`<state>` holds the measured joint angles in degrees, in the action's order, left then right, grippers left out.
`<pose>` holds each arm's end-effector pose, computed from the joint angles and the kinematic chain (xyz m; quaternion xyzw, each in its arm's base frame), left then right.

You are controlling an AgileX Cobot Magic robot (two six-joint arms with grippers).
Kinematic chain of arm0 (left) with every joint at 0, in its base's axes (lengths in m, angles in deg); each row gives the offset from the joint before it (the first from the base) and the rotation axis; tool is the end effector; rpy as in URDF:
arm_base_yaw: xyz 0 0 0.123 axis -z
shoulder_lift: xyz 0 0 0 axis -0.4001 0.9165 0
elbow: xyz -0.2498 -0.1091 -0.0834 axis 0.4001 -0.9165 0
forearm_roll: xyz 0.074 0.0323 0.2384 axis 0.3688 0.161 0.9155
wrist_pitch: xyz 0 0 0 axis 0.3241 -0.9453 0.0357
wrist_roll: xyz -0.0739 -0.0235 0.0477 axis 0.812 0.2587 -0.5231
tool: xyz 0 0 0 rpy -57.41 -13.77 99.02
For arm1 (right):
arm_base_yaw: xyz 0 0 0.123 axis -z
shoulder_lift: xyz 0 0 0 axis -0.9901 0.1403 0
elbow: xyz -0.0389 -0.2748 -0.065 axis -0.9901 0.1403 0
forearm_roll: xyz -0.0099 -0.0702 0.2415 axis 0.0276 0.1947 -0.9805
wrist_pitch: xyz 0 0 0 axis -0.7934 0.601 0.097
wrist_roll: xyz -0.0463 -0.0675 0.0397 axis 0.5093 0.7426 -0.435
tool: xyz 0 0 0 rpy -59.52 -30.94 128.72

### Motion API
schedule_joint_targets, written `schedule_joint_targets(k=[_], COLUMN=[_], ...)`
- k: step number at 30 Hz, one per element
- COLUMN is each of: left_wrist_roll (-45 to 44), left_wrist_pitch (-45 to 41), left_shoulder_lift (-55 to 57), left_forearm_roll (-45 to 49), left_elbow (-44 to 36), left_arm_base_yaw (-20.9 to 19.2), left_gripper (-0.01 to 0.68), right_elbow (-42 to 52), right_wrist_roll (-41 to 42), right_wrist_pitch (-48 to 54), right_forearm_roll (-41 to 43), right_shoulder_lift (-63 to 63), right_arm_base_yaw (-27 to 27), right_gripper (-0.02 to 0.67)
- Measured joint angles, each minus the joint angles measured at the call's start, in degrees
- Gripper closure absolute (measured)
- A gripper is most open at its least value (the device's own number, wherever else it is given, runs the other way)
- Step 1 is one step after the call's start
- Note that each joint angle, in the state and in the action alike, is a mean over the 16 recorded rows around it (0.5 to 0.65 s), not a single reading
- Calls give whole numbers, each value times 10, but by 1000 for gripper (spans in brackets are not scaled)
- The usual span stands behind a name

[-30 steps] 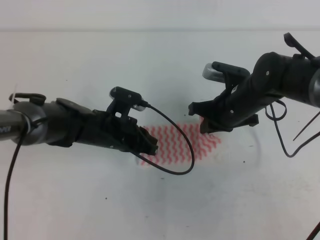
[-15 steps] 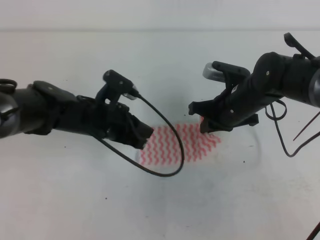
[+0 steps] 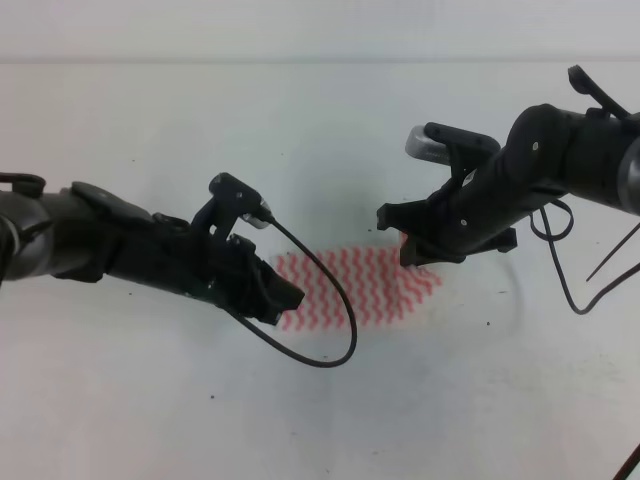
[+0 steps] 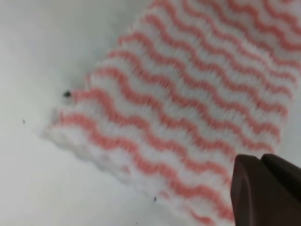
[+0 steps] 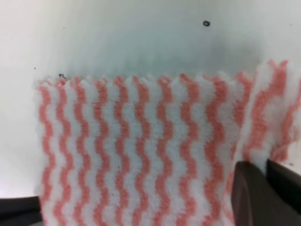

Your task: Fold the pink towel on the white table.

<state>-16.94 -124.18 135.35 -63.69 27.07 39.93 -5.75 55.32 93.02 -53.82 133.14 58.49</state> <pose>0.3406 -0.1593 0.1608 0.4085 0.8195 -0.2985 0.2692 0.3742 0.1878 0.2018 -0.0147 0.9631 0.2129 0.1638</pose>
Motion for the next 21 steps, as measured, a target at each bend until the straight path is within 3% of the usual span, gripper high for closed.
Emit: schedule_joint_targets(k=[21], left_wrist_roll=[-1], left_wrist_pitch=[0], left_shoulder_lift=[24], left_forearm_roll=[2], left_elbow=[0], left_arm_base_yaw=[0], left_gripper=[678], right_elbow=[-9], right_wrist_roll=[2], right_wrist_pitch=[0], right_forearm_roll=[-17], right_shoulder_lift=[0], right_arm_base_yaw=[-21], right_gripper=[663])
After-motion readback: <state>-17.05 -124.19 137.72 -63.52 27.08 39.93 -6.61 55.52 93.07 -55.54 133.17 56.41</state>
